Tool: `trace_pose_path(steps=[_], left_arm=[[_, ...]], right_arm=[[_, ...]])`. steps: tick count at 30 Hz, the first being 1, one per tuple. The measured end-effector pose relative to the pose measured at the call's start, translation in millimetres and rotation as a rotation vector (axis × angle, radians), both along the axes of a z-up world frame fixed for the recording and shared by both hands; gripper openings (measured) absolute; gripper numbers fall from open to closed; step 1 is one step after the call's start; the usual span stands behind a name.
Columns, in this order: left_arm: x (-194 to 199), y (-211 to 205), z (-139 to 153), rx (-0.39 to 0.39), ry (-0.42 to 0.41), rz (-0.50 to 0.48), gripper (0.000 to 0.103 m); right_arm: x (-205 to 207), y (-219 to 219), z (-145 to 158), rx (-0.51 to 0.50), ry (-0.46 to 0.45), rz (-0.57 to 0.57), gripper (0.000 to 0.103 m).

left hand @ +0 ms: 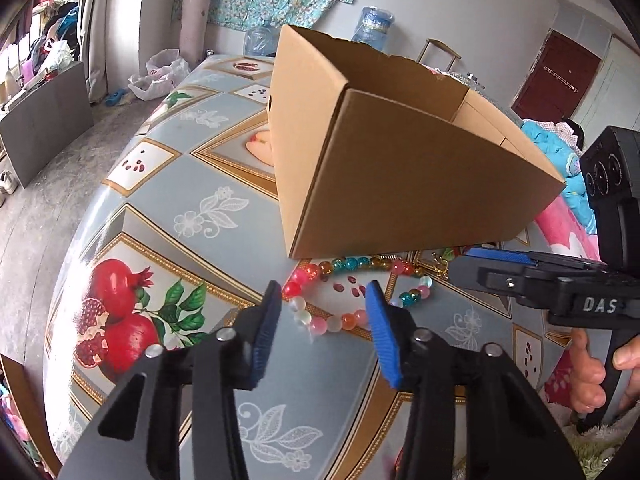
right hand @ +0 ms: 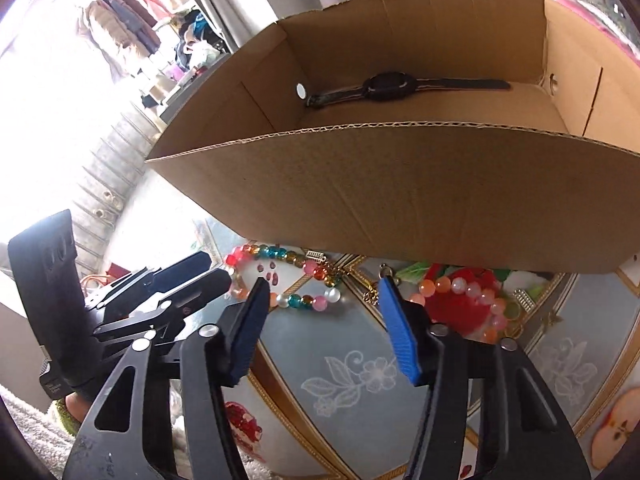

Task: Organize jewelry
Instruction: 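Close the left gripper on the multicolour bead bracelet, then lift the bead bracelet and carry it over the cardboard box with the left gripper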

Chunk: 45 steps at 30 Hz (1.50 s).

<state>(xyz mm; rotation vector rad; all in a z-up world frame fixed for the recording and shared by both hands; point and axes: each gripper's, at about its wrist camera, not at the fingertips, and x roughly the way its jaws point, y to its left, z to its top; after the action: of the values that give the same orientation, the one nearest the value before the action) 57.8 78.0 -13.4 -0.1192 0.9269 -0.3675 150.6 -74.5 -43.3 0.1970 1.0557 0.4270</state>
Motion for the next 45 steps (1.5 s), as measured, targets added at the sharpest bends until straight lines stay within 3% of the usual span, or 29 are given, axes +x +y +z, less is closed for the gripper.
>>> trace_pose_path(steps=[4, 14, 32, 45], left_arm=[[3.3, 0.0, -3.3, 0.011, 0.009, -0.008, 0.027], [7.4, -0.8, -12.7, 0.048, 0.040, 0.007, 0.016], [-28.3, -15.0, -6.7, 0.080, 0.047, -0.052, 0.015], [-11.4, -30.7, -13.7, 0.151, 0.056, -0.076, 0.015]], right_arm=[[4.4, 4.3, -3.1, -0.023, 0.012, -0.002, 0.035], [8.6, 23.8, -8.6, -0.118, 0.034, 0.050, 0.009], [-29.4, 18.1, -3.0, -0.156, 0.038, 0.091, 0.008], [-28.7, 14.9, -1.3, -0.156, 0.025, 0.094, 0.013]])
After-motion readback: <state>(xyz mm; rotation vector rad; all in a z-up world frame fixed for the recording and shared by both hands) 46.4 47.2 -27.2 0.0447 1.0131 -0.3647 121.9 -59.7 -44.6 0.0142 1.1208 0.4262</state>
